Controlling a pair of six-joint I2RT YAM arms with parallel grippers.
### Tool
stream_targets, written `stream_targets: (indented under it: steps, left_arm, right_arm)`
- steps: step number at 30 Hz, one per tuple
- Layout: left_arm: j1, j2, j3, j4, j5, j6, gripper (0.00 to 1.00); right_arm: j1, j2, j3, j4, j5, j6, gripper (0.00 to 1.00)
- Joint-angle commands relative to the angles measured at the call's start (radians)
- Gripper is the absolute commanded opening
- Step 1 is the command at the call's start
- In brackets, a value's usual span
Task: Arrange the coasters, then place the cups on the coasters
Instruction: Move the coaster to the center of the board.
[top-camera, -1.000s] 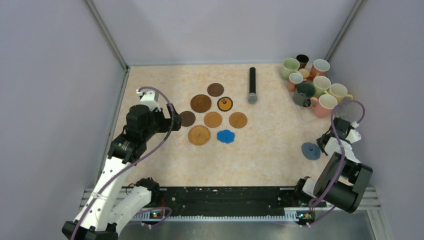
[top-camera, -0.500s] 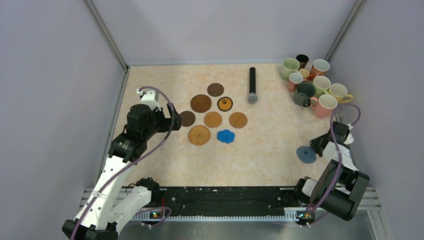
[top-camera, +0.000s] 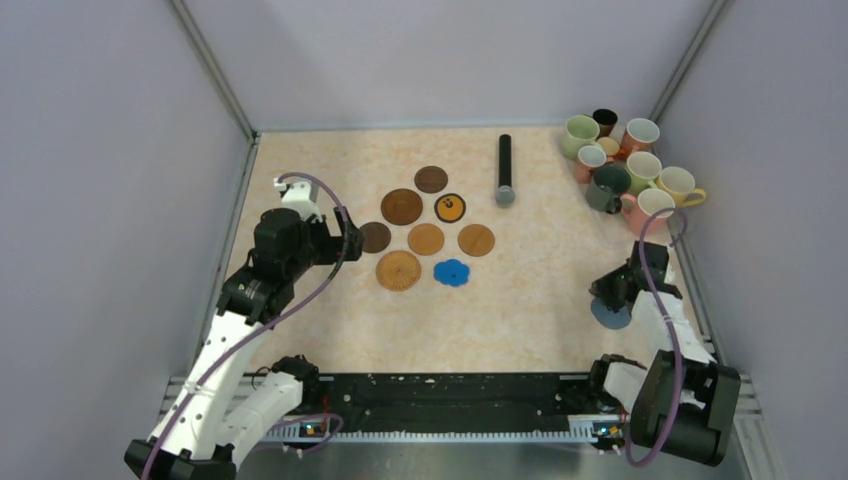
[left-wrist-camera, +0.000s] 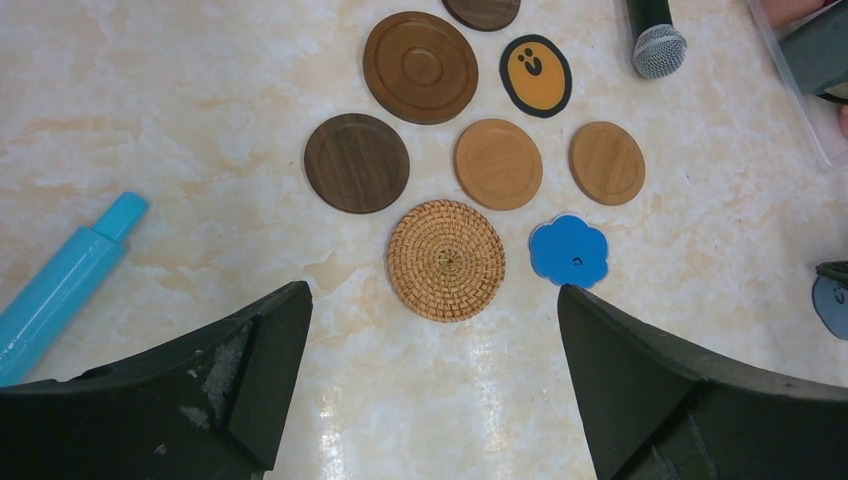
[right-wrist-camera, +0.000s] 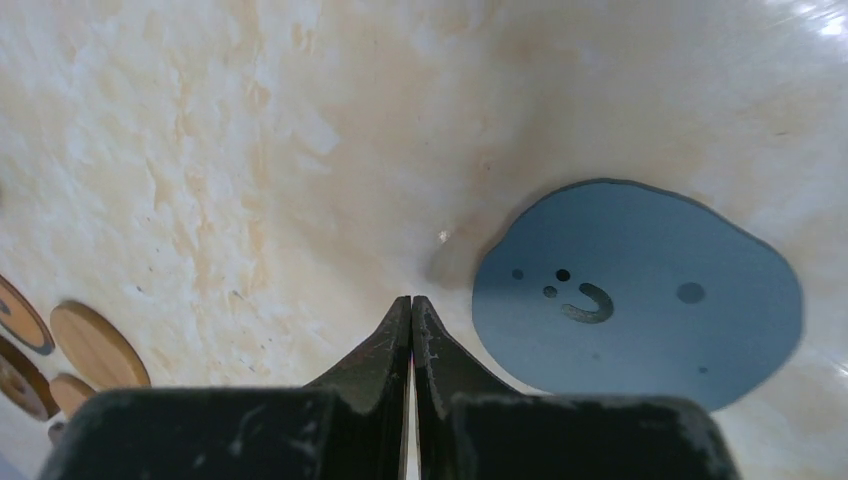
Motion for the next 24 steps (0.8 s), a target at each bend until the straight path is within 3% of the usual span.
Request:
stream_targets:
  steps: [1,4,7,12,19,24]
  left_arm:
    - [-0.002,-0.025,-0.004,0.033,0.0,0.007,0.99]
    - [-0.002,-0.029,-0.004,0.032,0.0,0.009,0.99]
    - [-0.002,-0.034,-0.005,0.03,0.0,0.008,0.99]
    - [-0.004,-0.034,-0.004,0.031,0.001,0.008,0.99]
    - [-0.004,-0.034,-0.005,0.031,0.0,0.008,0.99]
    - [-0.004,-0.034,-0.005,0.031,0.0,0.008,0.99]
  right_arm:
    - [0.003,-0.045,0.144,-0.159,0.227,0.008,0.0]
    - [0.0,-0.057,0.205,-0.285,0.427,0.027,0.0]
    - [-0.05,-0.057,0.226,-0.34,0.507,0.039,0.0]
    - [-0.154,-0.034,0.203,-0.341,0.485,0.019,0.0]
    - [-0.154,0.011,0.133,-0.272,0.407,0.037,0.0]
    - [-0.155,0.061,0.117,-0.268,0.449,0.067,0.0]
